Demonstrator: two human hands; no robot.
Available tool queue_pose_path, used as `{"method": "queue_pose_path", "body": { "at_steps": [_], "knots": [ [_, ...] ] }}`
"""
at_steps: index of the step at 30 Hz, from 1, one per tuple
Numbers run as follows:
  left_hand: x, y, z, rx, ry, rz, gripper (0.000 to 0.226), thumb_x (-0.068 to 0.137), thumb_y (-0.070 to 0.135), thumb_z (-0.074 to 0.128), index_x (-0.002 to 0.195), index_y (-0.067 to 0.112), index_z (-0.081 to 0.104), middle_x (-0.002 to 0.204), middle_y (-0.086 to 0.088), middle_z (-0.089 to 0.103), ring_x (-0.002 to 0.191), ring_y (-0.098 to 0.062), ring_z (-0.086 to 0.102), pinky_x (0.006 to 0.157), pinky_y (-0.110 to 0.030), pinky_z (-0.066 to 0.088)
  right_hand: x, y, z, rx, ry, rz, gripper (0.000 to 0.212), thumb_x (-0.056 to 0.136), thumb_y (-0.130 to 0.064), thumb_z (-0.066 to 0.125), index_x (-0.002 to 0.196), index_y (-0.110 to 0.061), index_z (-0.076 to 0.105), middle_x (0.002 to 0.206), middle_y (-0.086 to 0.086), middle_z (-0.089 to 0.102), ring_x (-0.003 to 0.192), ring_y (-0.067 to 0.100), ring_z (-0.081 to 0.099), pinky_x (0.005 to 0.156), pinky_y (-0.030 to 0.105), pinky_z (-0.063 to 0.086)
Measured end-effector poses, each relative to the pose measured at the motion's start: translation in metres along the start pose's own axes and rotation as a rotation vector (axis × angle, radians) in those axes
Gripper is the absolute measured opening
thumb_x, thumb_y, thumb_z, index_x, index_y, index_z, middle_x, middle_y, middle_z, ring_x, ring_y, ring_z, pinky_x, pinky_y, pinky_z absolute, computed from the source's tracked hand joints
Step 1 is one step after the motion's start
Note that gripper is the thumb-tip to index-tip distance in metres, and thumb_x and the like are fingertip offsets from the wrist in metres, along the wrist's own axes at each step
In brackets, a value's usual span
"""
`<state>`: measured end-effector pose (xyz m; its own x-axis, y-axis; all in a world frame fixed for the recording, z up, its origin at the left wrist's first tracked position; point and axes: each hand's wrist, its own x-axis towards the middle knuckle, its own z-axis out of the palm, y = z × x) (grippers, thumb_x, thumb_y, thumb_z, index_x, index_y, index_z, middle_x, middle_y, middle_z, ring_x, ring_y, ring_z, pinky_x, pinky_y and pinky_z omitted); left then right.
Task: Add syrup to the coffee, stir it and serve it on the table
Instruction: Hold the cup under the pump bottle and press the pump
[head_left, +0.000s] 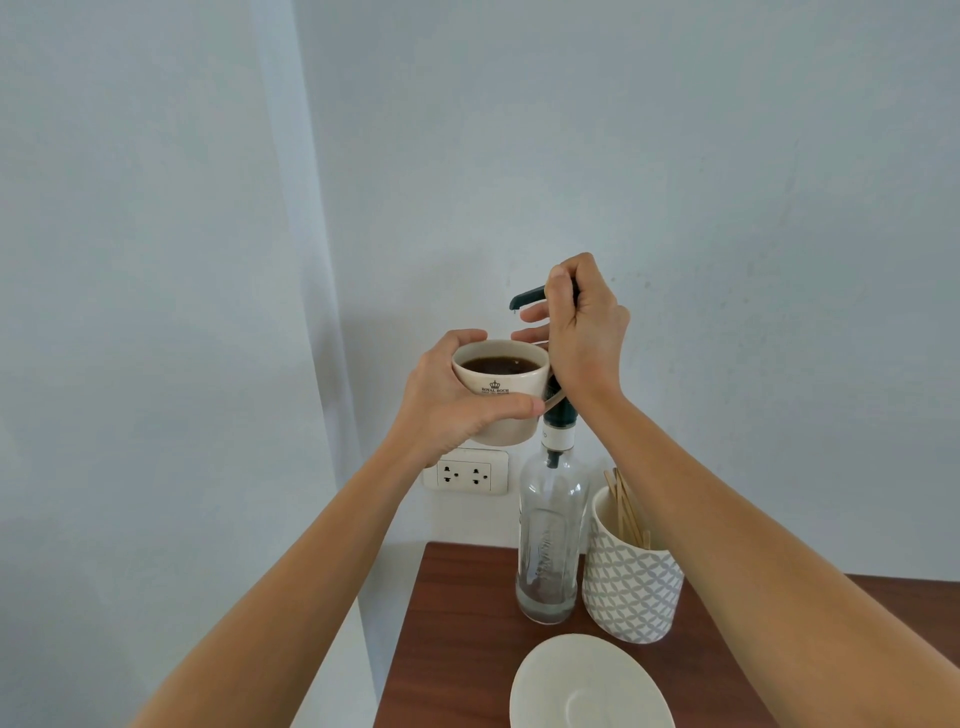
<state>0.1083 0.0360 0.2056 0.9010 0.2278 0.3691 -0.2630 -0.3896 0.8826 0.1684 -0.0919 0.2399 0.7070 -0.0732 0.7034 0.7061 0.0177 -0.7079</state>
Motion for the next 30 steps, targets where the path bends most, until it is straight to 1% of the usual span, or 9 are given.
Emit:
{"method": "queue_pose_path", "body": {
  "at_steps": [4,9,19,27,30],
  "knots": [
    [0.0001,-0.0001,-0.0001,0.001,-0.002,0.000,0.106,0.028,0.051,0.089,0.127,0.029,0.056,0.113,0.007,0.070,0.106,-0.016,0.069,0.095,-0.044,0.059,-0.0004,-0.0010,-0.0001,0.011,0.001,0.007,0.025,0.104,-0.020,0.039,0.090,-0.002,0.049,0.085,0.029,0.068,0.069,0.040,0.071,0.044,0.015,0.049],
    [0.0001,-0.0001,-0.0002,0.003,-0.002,-0.002,0.107,0.028,0.052,0.088,0.127,0.029,0.056,0.114,0.007,0.070,0.107,-0.016,0.068,0.095,-0.043,0.058,-0.0005,-0.0017,-0.0001,0.011,-0.001,0.014,0.024,0.103,-0.019,0.039,0.089,-0.002,0.049,0.086,0.029,0.068,0.069,0.040,0.071,0.044,0.015,0.049],
    [0.0009,-0.0009,-0.0006,0.010,0.001,0.000,0.108,0.028,0.052,0.089,0.129,0.029,0.056,0.114,0.006,0.070,0.107,-0.017,0.068,0.095,-0.045,0.058,-0.0017,-0.0019,0.0005,0.001,0.009,0.011,0.022,0.102,-0.017,0.040,0.085,-0.006,0.049,0.082,0.026,0.069,0.067,0.035,0.072,0.045,0.017,0.051],
    [0.0008,-0.0015,-0.0003,-0.001,0.000,-0.001,0.104,0.028,0.052,0.089,0.124,0.031,0.055,0.113,0.005,0.071,0.106,-0.018,0.069,0.095,-0.046,0.059,-0.0026,-0.0031,0.0000,-0.021,0.010,0.008,0.021,0.101,-0.013,0.039,0.083,-0.008,0.049,0.081,0.027,0.069,0.067,0.035,0.073,0.044,0.014,0.048],
    [0.0010,-0.0015,-0.0004,-0.002,0.000,-0.001,0.106,0.028,0.051,0.089,0.126,0.029,0.056,0.114,0.005,0.071,0.107,-0.018,0.069,0.096,-0.046,0.058,-0.0027,-0.0041,-0.0001,-0.023,0.010,0.016,0.021,0.100,-0.012,0.039,0.082,-0.008,0.050,0.081,0.028,0.068,0.067,0.034,0.073,0.044,0.013,0.047]
  ]
}}
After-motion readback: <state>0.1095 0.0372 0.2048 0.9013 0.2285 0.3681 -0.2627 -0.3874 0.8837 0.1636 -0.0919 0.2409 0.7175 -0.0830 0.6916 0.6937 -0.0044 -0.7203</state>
